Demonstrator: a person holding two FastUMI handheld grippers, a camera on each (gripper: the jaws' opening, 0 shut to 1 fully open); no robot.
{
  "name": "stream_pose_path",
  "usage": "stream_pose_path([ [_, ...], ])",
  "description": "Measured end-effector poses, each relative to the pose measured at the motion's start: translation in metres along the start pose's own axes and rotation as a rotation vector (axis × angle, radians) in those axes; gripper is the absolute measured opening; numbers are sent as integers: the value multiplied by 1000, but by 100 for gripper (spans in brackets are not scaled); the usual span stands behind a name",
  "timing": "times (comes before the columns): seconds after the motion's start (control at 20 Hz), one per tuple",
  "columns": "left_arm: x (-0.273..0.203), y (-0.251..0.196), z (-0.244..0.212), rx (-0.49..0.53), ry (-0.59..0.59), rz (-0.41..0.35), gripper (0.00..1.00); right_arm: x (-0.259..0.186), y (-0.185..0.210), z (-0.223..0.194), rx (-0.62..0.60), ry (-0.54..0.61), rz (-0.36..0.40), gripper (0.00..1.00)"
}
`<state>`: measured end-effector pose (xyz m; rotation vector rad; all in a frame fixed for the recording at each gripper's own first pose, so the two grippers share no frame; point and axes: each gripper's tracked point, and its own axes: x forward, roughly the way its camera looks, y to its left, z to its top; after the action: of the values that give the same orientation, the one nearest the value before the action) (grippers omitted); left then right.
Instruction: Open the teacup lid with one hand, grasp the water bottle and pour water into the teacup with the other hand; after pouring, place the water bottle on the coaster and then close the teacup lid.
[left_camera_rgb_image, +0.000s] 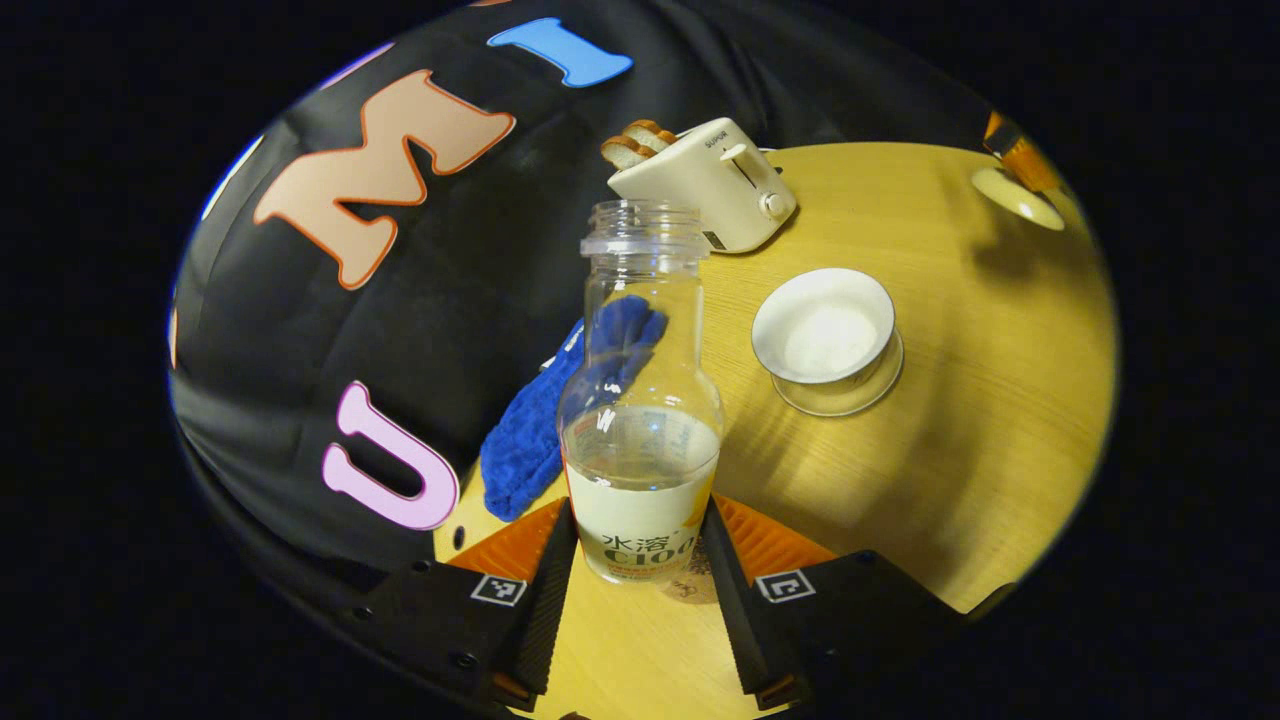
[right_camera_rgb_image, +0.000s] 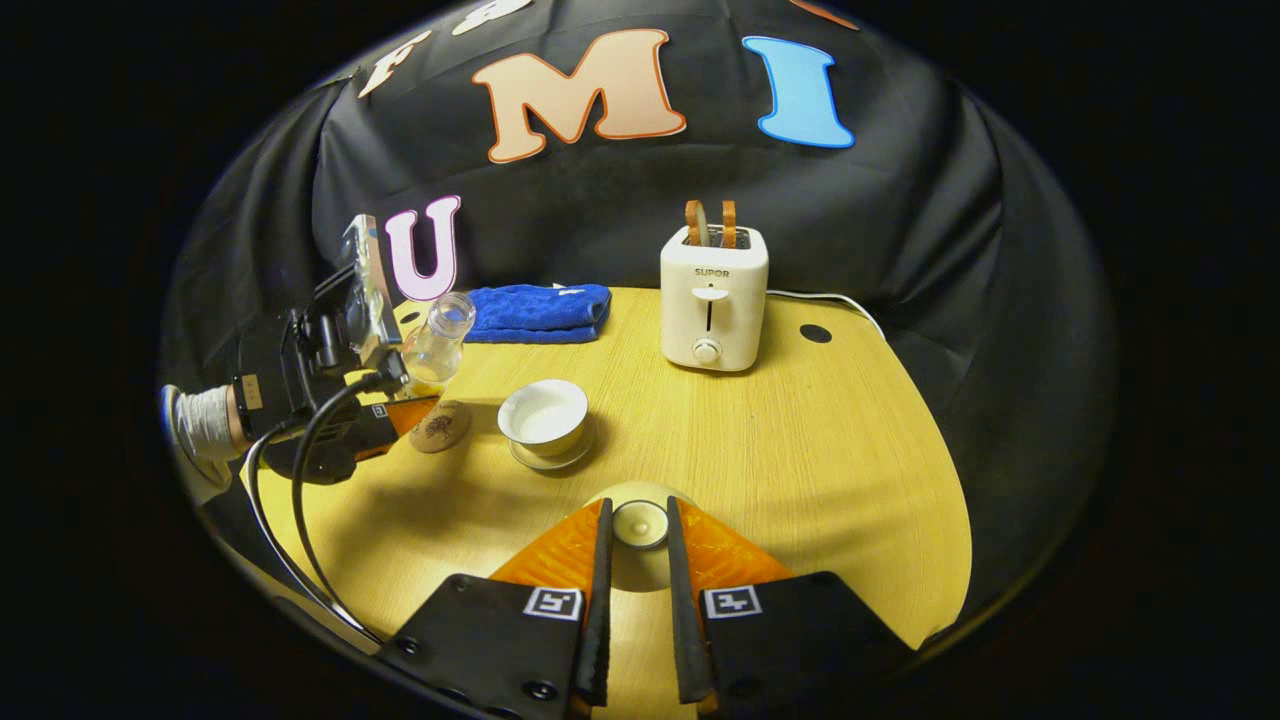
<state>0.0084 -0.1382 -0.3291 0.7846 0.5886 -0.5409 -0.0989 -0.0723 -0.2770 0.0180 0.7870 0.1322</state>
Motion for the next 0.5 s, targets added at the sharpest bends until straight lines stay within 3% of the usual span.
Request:
stream_pose_path([
  [0.2, 1, -8, 2, -202, -54, -36, 68, -1, 8, 4, -12, 3, -13, 30],
  [0.5, 7, 4, -12, -474, -91, -13, 69, -5, 15, 8, -39, 15, -36, 30],
])
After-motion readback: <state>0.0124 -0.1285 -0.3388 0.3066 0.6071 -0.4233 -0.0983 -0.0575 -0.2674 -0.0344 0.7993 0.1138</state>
